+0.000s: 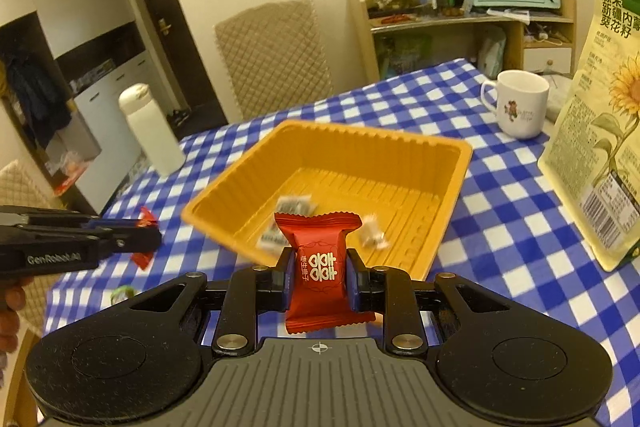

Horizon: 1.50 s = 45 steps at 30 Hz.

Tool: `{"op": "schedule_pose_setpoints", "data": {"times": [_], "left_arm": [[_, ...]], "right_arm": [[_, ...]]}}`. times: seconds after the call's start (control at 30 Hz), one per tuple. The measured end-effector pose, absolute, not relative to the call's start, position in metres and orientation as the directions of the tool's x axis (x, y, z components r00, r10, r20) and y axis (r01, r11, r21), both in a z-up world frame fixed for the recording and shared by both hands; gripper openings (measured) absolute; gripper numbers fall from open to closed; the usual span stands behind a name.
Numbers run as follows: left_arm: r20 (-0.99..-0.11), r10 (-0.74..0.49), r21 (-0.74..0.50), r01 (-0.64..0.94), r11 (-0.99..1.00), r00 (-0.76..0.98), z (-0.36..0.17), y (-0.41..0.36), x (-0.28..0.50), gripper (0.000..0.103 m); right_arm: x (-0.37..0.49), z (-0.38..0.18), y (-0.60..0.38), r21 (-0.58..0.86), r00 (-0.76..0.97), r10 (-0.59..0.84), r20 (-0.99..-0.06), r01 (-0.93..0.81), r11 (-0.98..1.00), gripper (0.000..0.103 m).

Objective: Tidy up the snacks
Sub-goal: 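Carry both red candies with both tools over the orange tray, then open both tools to drop the red candies into the tray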

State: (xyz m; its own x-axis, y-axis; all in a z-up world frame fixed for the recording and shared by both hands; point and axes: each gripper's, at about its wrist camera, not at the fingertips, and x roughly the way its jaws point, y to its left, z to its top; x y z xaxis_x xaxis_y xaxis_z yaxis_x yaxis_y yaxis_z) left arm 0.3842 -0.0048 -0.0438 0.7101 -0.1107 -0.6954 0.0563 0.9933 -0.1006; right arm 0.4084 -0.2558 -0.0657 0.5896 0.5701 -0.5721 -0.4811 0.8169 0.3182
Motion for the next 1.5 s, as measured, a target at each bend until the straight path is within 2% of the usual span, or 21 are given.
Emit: {"op": "schedule_pose_setpoints", "data": {"times": [0.43, 0.87, 1.07, 1.5], "left_arm": [[-0.716, -0.173, -0.119, 0.126, 0.985, 0.676, -0.059, -0.043, 0.467, 0.018], [-0.766, -0.191, -0.124, 0.149, 0.981, 0.614, -0.090, -0.059, 0.504, 0.018], [-0.772, -0.191, -0.127, 0.148, 0.981, 0.606, -0.092, -0.060, 0.507, 0.024], [-0.745, -0.095, -0.121, 0.007, 0.993, 0.661, -0.066, -0.001, 0.492, 0.025]], "right_arm": [[0.456, -0.072, -0.259, 0.334, 0.615, 0.540, -0.575, -0.426, 0.841, 0.026], [0.473, -0.078, -0.273, 0.352, 0.627, 0.520, -0.580, -0.383, 0.854, 0.026], [0.477, -0.077, -0.277, 0.358, 0.632, 0.516, -0.579, -0.371, 0.857, 0.026], [0.501, -0.076, -0.274, 0.391, 0.623, 0.534, -0.571, -0.366, 0.845, 0.026]]}}
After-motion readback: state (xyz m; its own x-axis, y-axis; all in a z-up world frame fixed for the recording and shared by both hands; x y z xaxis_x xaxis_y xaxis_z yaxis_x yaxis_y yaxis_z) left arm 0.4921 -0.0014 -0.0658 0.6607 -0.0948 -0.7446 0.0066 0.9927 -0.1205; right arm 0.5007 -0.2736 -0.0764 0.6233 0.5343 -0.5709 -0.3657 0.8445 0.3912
